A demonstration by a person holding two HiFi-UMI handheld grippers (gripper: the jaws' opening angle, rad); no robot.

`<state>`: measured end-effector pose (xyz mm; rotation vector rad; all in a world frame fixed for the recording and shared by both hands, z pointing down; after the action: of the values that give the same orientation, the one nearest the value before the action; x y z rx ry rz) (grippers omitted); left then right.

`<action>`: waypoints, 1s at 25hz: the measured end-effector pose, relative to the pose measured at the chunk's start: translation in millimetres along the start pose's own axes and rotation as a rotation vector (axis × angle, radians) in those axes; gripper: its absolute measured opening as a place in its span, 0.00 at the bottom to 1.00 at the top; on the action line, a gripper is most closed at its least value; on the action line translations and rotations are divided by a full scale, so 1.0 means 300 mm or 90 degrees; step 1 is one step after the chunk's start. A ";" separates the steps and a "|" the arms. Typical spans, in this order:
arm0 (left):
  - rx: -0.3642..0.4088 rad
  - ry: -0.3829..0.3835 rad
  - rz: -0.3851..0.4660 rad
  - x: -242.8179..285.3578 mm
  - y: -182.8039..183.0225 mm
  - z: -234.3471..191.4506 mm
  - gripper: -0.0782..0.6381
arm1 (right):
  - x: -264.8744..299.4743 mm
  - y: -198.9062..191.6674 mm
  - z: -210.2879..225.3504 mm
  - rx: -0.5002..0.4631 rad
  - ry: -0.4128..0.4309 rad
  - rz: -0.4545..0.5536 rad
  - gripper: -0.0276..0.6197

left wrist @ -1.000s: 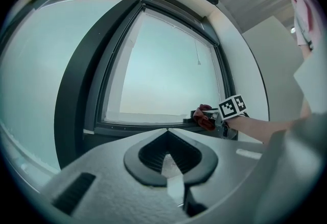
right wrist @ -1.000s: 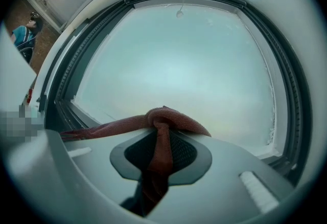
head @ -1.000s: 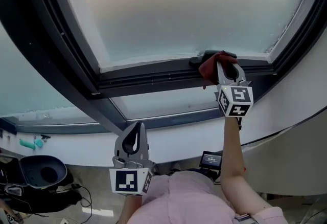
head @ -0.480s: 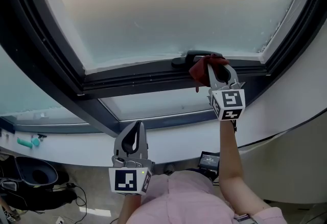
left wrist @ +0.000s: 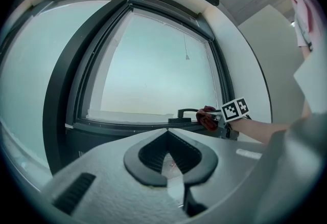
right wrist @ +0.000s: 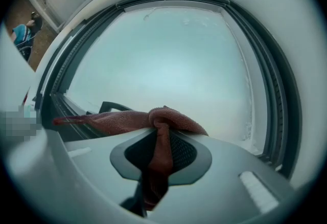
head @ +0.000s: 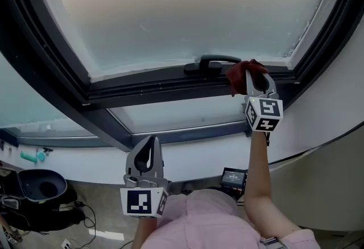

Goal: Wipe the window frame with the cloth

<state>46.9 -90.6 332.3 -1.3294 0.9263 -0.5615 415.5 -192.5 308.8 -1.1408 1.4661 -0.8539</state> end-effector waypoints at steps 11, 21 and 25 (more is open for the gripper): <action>-0.001 -0.017 -0.003 0.034 -0.008 0.031 0.10 | 0.071 0.001 0.031 -0.039 0.023 -0.045 0.15; -0.001 -0.033 -0.004 0.081 -0.013 0.033 0.10 | 0.023 -0.039 0.236 -0.043 -0.068 -0.070 0.15; -0.002 -0.034 -0.005 0.100 -0.016 0.031 0.10 | 0.009 -0.057 0.326 -0.042 -0.100 -0.080 0.15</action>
<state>71.7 -110.4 329.5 -1.3443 0.8793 -0.5281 514.8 -194.1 304.3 -1.3296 1.3120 -0.7870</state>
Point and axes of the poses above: the fingertips, and each gripper's own axes: x forward along the fingers, z to its right, y out of its top, the point moved 9 cm from there along -x, backward along the fingers, and after that the axes turned 13 degrees about z, right-handed, at the moved point
